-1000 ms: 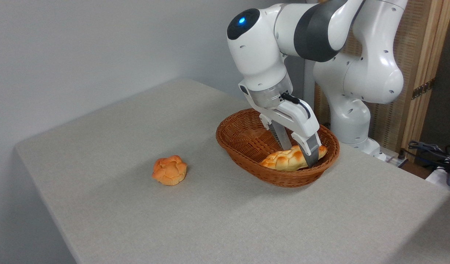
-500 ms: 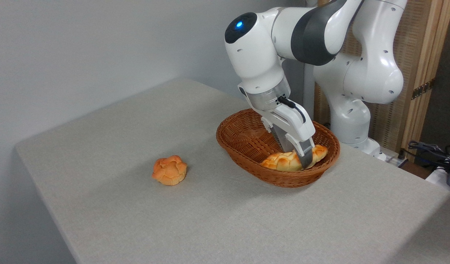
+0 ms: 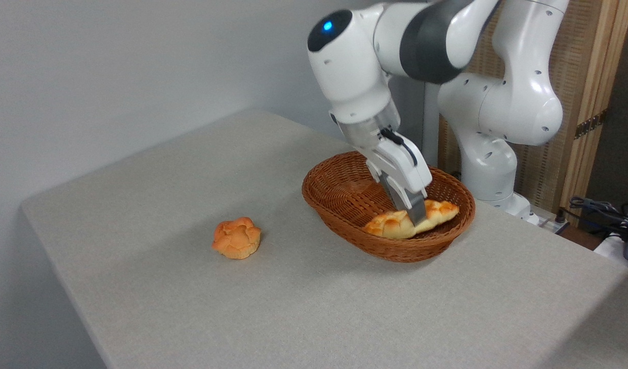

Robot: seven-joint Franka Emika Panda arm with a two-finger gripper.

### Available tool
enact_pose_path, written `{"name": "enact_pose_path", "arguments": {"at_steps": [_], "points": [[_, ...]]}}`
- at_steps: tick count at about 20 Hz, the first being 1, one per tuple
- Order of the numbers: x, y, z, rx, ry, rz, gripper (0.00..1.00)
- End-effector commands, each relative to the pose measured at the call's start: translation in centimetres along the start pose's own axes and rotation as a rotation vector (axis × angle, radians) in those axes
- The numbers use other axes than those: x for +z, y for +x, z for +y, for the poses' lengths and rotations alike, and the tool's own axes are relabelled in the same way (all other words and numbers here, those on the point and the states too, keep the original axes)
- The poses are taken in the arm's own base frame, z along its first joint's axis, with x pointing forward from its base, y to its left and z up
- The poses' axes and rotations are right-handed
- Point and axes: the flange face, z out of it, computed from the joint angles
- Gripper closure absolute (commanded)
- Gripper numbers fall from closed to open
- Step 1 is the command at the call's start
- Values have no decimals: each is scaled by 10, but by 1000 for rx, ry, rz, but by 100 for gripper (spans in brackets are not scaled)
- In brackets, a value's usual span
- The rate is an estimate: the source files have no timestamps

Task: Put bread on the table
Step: 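Lift the braided roll out of the basket and lower it onto the table, then open the gripper, release the roll, and raise the gripper away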

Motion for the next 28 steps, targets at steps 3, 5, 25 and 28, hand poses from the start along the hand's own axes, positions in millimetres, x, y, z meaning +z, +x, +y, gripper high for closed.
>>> {"name": "enact_pose_path", "arguments": {"at_steps": [3,5,25,28], "points": [[-69,2,2,30,-67,68,96],[-89,6,-4,29,-47,99,95],[-62,43,-172,-184,107,412,0],[-68,39,-171,-185,120,418,0]]}}
